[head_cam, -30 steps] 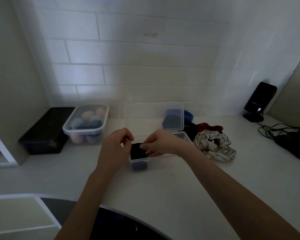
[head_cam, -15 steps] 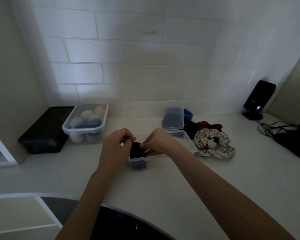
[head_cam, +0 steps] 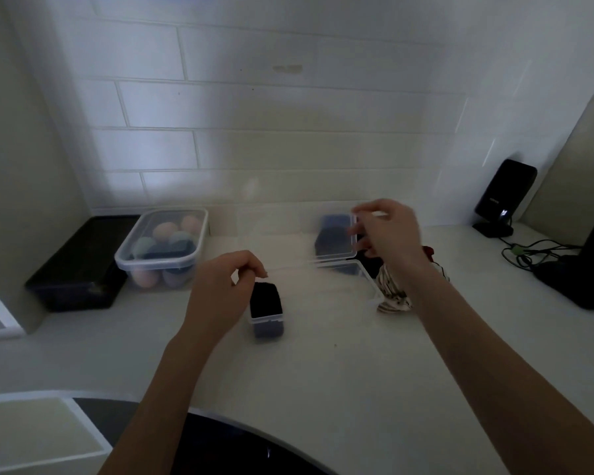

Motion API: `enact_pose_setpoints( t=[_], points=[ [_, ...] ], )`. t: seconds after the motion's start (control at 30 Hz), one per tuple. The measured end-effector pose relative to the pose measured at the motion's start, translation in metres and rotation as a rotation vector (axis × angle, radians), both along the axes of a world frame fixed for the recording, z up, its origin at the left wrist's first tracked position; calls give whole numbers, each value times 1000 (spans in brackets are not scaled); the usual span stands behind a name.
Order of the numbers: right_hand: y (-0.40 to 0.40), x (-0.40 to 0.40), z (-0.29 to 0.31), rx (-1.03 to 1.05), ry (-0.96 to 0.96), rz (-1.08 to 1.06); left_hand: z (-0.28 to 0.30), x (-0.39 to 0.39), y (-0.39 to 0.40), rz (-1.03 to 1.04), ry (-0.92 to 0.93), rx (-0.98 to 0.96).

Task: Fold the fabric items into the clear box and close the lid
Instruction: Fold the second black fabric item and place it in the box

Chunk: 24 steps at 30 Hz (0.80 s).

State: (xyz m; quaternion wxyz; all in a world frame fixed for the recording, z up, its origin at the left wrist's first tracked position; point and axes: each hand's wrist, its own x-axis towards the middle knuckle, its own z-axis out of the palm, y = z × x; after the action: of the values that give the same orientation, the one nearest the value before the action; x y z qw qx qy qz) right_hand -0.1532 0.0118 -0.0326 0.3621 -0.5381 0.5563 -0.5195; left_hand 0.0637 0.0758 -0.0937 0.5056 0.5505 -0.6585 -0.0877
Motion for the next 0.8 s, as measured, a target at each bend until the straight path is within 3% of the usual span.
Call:
enact_pose_setpoints(
  t=[0.1, 0.17, 0.27, 0.4, 0.53, 0.6, 0.8],
  points=[
    [-21, -36, -7, -264, 227, -256, 0, -4, -3, 0, 1, 7],
    [-36, -55, -19, -336, 457, -267, -2, -8, -4, 13, 2, -1],
    [-62, -75, -41, -200, 713, -119, -6, -11, -5, 43, 17, -18],
    [-72, -77, -64, 38, 1019, 242, -9, -14, -6, 29, 40, 8],
    [-72, -65, -68, -16, 1241, 244, -8, -14, -8, 24, 56, 27],
    [-71, -61, -68, -41, 1199, 168, -5, -15, -8, 18, 57, 32],
    [-56, -56, -48, -215, 424, -96, 7, -23, -5, -3, 70, 4]
  ],
)
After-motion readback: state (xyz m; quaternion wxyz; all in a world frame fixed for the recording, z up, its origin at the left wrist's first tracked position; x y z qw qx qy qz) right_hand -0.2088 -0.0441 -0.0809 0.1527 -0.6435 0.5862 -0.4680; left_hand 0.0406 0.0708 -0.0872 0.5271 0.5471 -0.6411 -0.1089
